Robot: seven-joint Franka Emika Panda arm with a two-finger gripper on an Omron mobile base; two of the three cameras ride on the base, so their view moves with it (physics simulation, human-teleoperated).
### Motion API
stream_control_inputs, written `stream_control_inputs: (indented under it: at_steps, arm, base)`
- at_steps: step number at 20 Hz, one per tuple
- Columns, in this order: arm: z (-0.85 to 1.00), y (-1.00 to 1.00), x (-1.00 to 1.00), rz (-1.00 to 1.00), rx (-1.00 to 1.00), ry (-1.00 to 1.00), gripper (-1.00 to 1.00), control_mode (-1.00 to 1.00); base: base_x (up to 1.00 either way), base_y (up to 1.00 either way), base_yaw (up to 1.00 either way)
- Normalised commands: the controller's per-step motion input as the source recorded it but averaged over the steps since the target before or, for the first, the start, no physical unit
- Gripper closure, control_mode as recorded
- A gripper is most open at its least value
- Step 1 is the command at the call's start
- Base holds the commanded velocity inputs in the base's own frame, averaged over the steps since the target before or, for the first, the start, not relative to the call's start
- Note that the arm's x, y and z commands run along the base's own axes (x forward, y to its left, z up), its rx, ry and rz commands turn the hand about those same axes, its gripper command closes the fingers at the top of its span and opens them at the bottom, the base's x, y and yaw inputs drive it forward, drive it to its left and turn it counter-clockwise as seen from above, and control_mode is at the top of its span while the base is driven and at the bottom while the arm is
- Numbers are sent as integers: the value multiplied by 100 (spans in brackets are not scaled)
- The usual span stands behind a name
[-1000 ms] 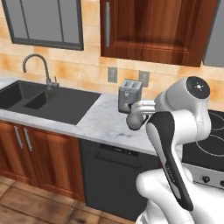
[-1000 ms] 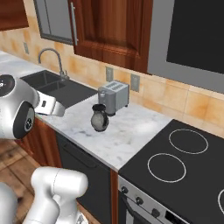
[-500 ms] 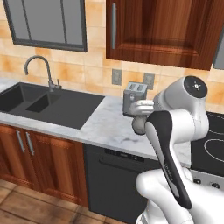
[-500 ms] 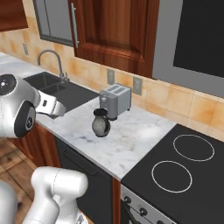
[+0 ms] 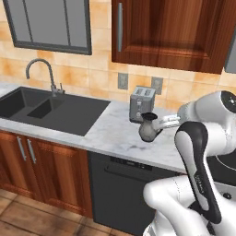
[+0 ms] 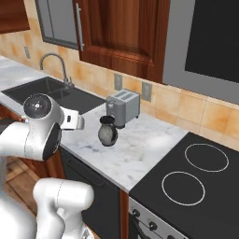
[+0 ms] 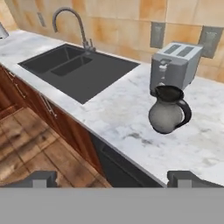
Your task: Move the tofu and hotdog bun from the top shelf to the second highest shelf to make space. Then, place the pitcher from the counter on the cleared top shelf.
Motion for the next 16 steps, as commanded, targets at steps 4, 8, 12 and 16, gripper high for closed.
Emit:
stream_control_inputs:
  at_steps: [4, 8, 12, 16]
  arm:
    - [-40, -48, 1, 35, 0, -11, -100, -100]
    - [-43, -28, 11, 31, 0, -6, -100, -100]
    - [-32, -11, 5, 12, 0, -1, -100, -100]
    - [-43, -14, 0, 0, 0, 0, -100, -100]
  base:
    - [0, 0, 0]
    - [0, 0, 0]
    - [0, 0, 0]
    - [0, 0, 0]
